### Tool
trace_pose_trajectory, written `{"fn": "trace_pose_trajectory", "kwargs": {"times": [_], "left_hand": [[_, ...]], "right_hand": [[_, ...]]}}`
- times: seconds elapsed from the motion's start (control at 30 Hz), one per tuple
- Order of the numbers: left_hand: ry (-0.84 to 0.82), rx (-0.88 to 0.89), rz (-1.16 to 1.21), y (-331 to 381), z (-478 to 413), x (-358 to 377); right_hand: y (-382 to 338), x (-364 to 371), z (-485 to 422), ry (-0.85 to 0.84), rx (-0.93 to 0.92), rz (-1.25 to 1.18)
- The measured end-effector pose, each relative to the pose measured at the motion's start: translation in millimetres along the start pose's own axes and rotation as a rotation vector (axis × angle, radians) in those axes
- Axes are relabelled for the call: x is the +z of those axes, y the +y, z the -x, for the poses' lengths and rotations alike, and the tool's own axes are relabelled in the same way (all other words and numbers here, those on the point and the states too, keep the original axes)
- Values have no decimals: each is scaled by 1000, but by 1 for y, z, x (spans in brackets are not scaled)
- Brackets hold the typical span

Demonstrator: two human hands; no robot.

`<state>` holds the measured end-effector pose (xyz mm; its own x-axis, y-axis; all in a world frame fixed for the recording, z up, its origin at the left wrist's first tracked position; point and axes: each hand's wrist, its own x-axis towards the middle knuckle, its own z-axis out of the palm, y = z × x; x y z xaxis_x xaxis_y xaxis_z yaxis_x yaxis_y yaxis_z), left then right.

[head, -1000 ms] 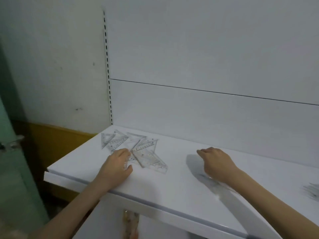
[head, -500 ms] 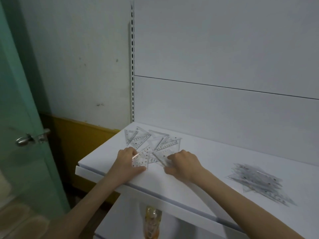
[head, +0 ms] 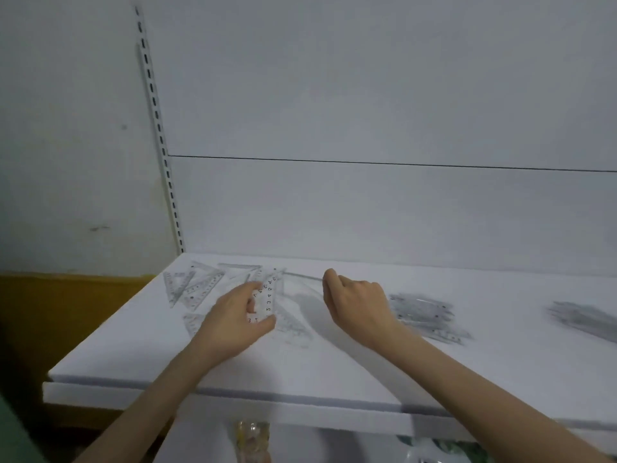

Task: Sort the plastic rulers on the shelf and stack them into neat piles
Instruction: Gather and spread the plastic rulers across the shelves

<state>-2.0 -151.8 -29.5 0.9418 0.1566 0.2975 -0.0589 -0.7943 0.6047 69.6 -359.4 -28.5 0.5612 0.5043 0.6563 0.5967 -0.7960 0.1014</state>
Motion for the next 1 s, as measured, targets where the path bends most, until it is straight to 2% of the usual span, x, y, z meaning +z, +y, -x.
{"fn": "trace_pose_trajectory", "kwargs": {"times": [0.17, 0.33, 0.43, 0.6, 0.77, 0.9, 1.0], "left_hand": [[-131, 210, 48, 81, -9, 58], [-226, 371, 135, 169, -21, 121], [-278, 437, 164, 220, -21, 165], [-355, 543, 84, 297, -6, 233], [-370, 424, 37, 337, 0, 276], [-318, 334, 0, 333, 2, 282], [-289, 259, -17, 318, 0, 274]], "right_hand": [[77, -29, 59, -143, 140, -62], [163, -84, 118, -169, 231, 87], [213, -117, 163, -186, 224, 221], [306, -168, 237, -186, 361, 396], [376, -185, 273, -277, 416, 446], [398, -160, 261, -264, 347, 405], [399, -131, 246, -231, 225, 252]]}}
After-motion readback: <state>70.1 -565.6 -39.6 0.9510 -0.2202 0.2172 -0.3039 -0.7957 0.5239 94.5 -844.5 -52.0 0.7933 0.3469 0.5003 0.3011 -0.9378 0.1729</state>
